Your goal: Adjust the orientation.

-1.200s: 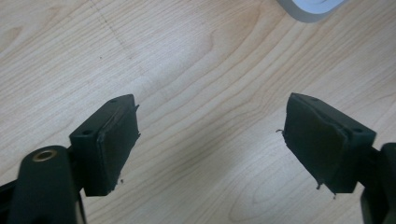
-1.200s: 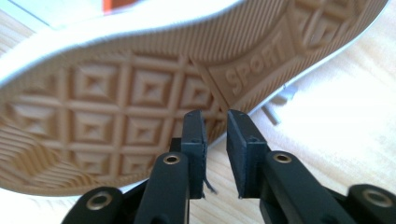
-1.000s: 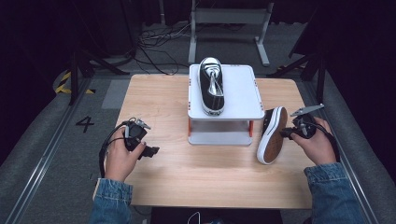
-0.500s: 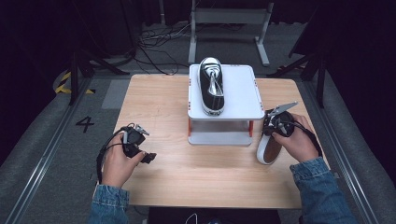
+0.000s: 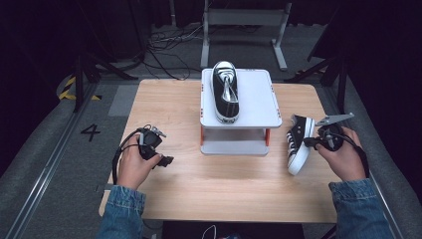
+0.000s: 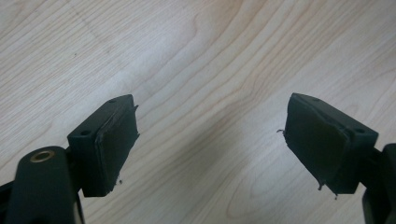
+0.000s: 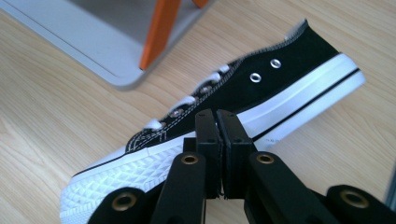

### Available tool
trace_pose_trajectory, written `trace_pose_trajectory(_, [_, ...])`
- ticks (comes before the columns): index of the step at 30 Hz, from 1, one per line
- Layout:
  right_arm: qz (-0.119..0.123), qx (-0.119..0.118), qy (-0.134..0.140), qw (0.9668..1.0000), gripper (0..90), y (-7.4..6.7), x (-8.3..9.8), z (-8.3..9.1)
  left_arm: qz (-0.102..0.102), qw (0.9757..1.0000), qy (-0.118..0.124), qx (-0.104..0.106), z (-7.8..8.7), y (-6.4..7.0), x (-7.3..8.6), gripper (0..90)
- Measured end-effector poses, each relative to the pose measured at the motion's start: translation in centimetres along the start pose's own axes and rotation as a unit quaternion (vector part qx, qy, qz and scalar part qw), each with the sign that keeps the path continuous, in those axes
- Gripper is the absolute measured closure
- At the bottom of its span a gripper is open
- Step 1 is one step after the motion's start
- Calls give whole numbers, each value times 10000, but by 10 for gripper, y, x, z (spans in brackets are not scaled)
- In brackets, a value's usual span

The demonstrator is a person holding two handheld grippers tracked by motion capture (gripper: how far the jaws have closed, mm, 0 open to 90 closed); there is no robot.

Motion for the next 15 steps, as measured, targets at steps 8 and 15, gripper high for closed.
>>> trace_pose_trajectory(8, [-261,355,-354,9984,900,11,28,14,-63,9996,201,-172,-9,0,-13,191])
trace_pose_trajectory(15, [-645,498,-937,9923,900,24,61,10,-151,9974,528,-466,-11,6,-23,217])
Point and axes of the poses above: each handheld gripper's, and its own axes: z roughly backward along the jaws, x roughly out of its underside, y roughly to its right, the point moved 6 cm from there along -z, roughly forward along the jaws, and after that the axes turned 9 degrees about z, right-handed, at the moved point
